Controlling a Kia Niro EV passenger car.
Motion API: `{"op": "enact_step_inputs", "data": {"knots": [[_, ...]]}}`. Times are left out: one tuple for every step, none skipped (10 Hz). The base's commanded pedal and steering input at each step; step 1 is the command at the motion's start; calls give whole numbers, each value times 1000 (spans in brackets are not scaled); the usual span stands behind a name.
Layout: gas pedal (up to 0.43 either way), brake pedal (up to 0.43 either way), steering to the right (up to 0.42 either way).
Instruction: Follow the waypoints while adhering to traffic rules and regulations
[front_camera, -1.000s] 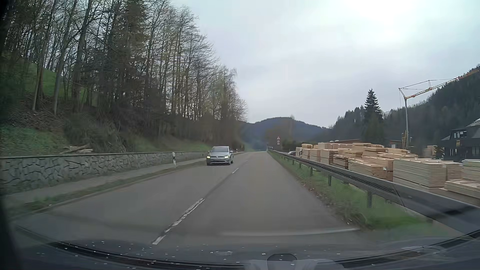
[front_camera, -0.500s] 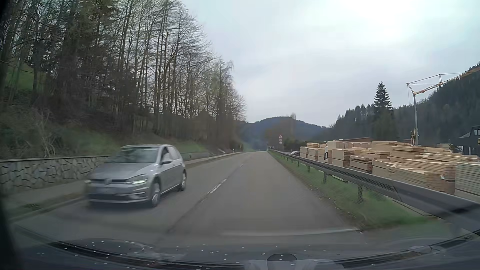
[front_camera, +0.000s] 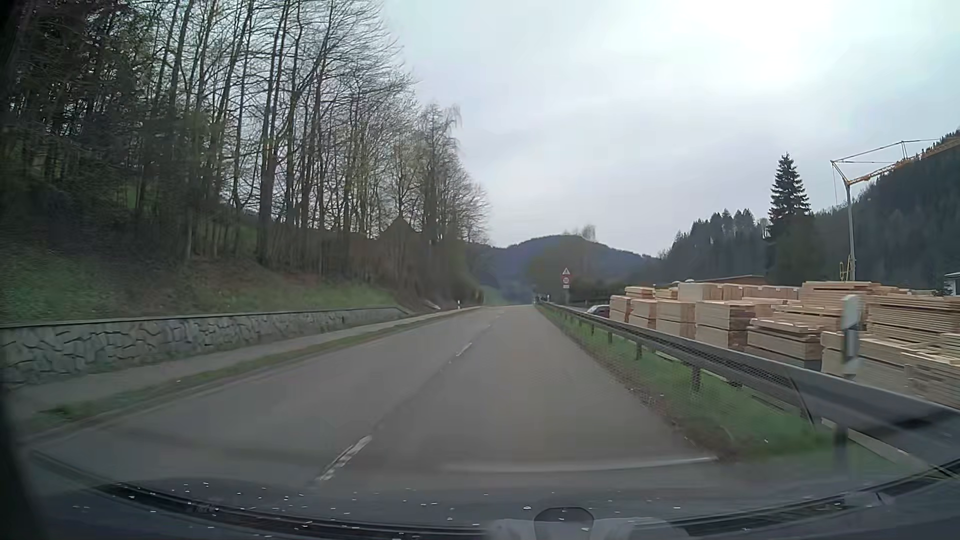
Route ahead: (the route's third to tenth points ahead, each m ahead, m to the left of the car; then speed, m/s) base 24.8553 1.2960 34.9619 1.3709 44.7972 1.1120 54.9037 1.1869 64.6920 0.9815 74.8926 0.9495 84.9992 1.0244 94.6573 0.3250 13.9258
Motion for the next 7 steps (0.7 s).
{"op": "enact_step_inputs", "data": {"knots": [[39, 0, 0], [39, 0, -1], [39, 0, -1], [39, 0, -1], [39, 0, -1], [39, 0, -1], [47, 0, -1]]}}
